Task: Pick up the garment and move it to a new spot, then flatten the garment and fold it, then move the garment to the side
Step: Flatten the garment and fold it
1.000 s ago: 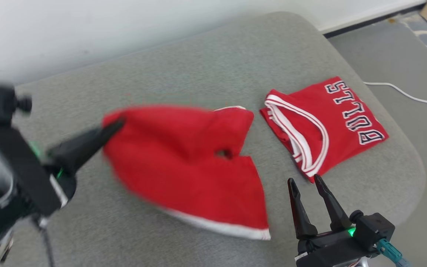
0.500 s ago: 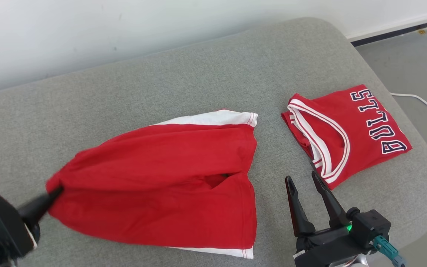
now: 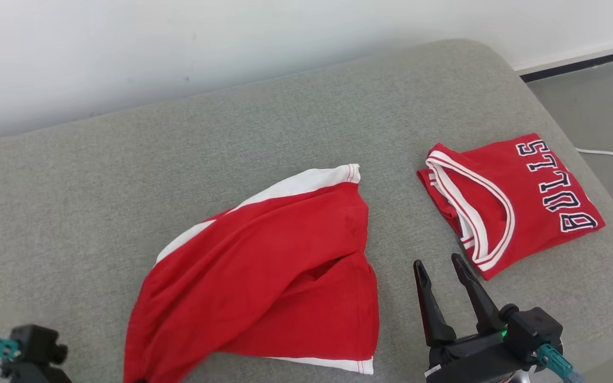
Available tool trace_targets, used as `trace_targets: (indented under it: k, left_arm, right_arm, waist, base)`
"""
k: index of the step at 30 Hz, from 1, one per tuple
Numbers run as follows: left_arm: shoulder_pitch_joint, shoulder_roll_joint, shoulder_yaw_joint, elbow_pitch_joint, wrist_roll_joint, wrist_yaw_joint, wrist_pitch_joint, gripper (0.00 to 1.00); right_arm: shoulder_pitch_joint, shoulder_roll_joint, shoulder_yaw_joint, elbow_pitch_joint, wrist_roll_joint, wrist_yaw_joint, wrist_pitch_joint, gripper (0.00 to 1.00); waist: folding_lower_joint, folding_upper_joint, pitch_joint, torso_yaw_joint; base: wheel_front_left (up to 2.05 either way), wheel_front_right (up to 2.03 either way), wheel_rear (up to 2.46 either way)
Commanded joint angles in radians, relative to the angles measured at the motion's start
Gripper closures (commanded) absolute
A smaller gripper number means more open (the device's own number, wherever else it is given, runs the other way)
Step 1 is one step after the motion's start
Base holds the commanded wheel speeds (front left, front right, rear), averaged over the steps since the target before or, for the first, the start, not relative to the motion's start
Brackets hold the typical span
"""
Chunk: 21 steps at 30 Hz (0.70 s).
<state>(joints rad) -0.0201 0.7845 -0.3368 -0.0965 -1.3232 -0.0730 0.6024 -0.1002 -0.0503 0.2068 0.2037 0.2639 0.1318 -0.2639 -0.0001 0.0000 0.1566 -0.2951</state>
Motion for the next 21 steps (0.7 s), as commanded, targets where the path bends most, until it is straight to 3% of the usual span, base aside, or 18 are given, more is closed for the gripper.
trace_targets:
  k: [1, 2, 3, 4, 8, 13, 17, 21]
  left_arm:
    - [0.016, -0.001, -0.010, -0.009, 0.028, 0.007, -0.012, 1.00]
    - [0.020, -0.006, -0.016, -0.014, 0.048, 0.012, -0.025, 0.84]
    - [0.023, -0.012, -0.021, -0.016, 0.074, 0.022, -0.041, 0.16]
    - [0.025, -0.019, -0.026, -0.013, 0.094, 0.025, -0.061, 0.00]
    - [0.029, -0.070, -0.019, 0.003, 0.105, 0.034, -0.126, 0.00]
    - [0.058, -0.120, 0.068, -0.066, -0.068, 0.031, -0.139, 0.00]
    - [0.069, -0.077, 0.172, -0.162, -0.200, 0.059, -0.106, 0.00]
    - [0.028, -0.019, 0.252, -0.196, -0.285, 0.129, -0.054, 0.00]
  right_arm:
    - [0.004, 0.000, -0.002, -0.004, -0.001, -0.003, 0.000, 0.00]
    - [0.004, 0.000, -0.002, -0.003, -0.001, -0.003, 0.000, 0.00]
    - [0.003, 0.000, 0.001, -0.002, -0.002, -0.003, 0.000, 0.00]
    - [0.003, 0.000, 0.001, -0.001, -0.003, -0.003, 0.000, 0.00]
    - [-0.001, 0.000, -0.001, 0.000, -0.005, -0.003, 0.000, 0.00]
    - [0.006, 0.000, -0.007, 0.000, -0.011, -0.003, 0.000, 0.00]
    - [0.014, 0.000, -0.015, 0.001, -0.010, -0.003, 0.000, 0.00]
    - [0.003, 0.000, -0.003, 0.002, 0.001, -0.003, 0.000, 0.00]
  waist:
    - [0.0001, 0.0000, 0.003, 0.007]
    - [0.0001, 0.0000, 0.004, 0.010]
    - [0.0001, 0.0000, 0.005, 0.012]
    - [0.0001, 0.0000, 0.006, 0.014]
    - [0.0001, 0.0000, 0.007, 0.021]
    - [0.0001, 0.0000, -0.002, 0.028]
    - [0.0001, 0.0000, -0.007, 0.037]
    - [0.0001, 0.0000, -0.007, 0.037]
  base:
    - [0.00, 0.00, 0.00]
    - [0.00, 0.00, 0.00]
    - [0.00, 0.00, 0.00]
    - [0.00, 0.00, 0.00]
    - [0.00, 0.00, 0.00]
    - [0.00, 0.00, 0.00]
    - [0.00, 0.00, 0.00]
    - [0.00, 0.00, 0.00]
